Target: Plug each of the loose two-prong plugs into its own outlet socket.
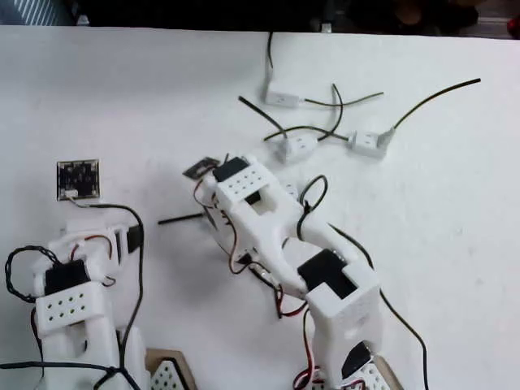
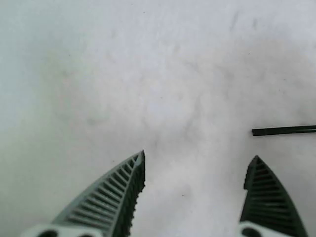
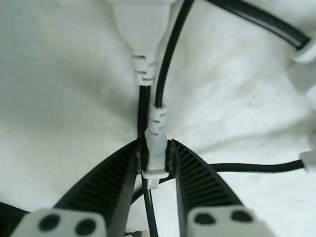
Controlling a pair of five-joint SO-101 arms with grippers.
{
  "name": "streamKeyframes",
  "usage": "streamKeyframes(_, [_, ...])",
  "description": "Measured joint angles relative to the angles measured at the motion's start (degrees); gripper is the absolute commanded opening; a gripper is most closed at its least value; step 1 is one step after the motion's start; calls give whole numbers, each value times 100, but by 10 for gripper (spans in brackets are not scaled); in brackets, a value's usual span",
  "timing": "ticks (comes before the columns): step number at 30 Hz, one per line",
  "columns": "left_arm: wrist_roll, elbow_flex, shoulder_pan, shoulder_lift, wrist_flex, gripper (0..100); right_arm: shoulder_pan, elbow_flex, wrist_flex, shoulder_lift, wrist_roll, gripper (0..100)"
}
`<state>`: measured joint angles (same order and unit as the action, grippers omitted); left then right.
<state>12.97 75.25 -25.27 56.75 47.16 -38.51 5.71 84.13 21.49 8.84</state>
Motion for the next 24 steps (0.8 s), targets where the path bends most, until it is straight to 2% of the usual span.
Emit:
streamKeyframes(11, [0, 0, 0, 0, 0, 317, 9, -35, 18, 0, 0, 17])
streamKeyframes(15, [0, 0, 0, 0, 0, 317, -9, -220, 422, -97, 132, 17])
streamKeyframes(24, [0, 0, 0, 0, 0, 317, -185, -571, 1257, -2110, 246, 17])
